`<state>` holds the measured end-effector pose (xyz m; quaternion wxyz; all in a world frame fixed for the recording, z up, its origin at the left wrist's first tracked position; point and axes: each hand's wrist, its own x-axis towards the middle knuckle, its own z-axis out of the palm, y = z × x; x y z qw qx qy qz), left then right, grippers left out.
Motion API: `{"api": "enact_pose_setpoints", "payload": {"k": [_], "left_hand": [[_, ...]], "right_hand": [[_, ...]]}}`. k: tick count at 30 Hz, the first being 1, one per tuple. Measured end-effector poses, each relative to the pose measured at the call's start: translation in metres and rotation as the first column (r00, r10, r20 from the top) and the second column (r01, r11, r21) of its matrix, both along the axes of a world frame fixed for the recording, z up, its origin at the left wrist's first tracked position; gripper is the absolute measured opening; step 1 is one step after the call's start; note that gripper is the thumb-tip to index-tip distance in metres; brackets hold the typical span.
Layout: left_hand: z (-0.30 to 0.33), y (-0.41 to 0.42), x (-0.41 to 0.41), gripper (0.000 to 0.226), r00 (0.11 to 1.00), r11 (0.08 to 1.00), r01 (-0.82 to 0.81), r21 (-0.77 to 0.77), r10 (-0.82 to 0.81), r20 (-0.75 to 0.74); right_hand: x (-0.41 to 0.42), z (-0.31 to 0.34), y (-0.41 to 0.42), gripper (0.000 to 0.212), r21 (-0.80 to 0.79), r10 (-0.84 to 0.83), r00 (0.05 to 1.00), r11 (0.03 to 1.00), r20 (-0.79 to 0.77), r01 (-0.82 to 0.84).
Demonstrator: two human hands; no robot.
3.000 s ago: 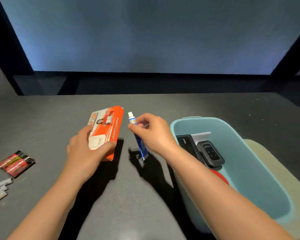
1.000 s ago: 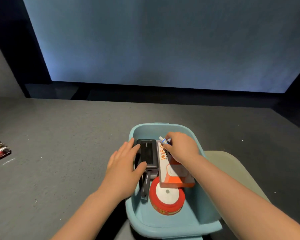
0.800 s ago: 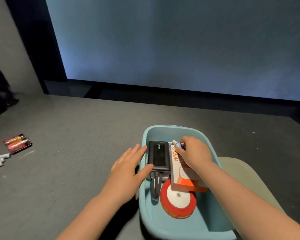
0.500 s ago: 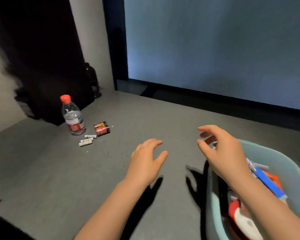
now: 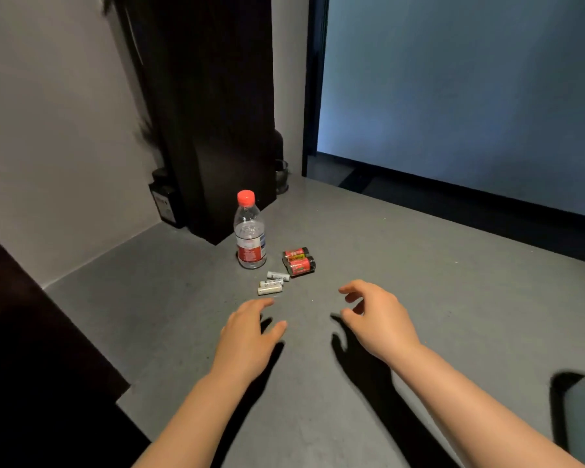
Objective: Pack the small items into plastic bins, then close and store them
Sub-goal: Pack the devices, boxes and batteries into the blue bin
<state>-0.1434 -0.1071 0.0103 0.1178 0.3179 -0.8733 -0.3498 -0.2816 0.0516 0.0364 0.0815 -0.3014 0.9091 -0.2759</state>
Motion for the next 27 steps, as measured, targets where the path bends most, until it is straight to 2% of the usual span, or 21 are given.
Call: {"api": "enact_pose_setpoints", "payload": {"k": [6,11,15,19,24,27], "left_hand": [[-0.019,-0.046,-0.029,0.047,1.0,1.0,0.006,-0.011,-0.006,0.009],[-0.03,-0.073,-0.059,0.039,0.999,0.998,0.029,-0.052,-0.03,-0.028],[-0.042,-0.087,-0.069,0.03,0.997,0.997,0.056,-0.044,-0.059,-0.052],[-0.045,-0.095,-0.069,0.023,0.991,0.998,0.045,0.036,-0.04,-0.128],[-0.044,-0.101,-0.067,0.023,0.989,0.984,0.077,0.158,-0.056,-0.137],[-0.043,-0.104,-0.07,0.026,0.986,0.977,0.123,0.175,-0.1,-0.136]], "right_hand": [[0.001,-0.031,-0.051,0.033,0.041,-0.029,0.995,0.999,0.092,0.025],[0.005,-0.049,-0.09,0.036,0.067,-0.03,0.994,0.997,0.108,0.023],[0.012,-0.061,-0.121,0.05,0.005,-0.088,0.991,0.996,0.102,0.088],[0.012,-0.069,-0.143,0.064,-0.009,-0.141,0.989,0.99,0.037,0.141],[0.011,-0.077,-0.145,0.062,-0.038,-0.146,0.989,0.988,0.023,0.147],[0.012,-0.08,-0.142,0.046,-0.048,-0.151,0.989,0.987,0.004,0.151]]}}
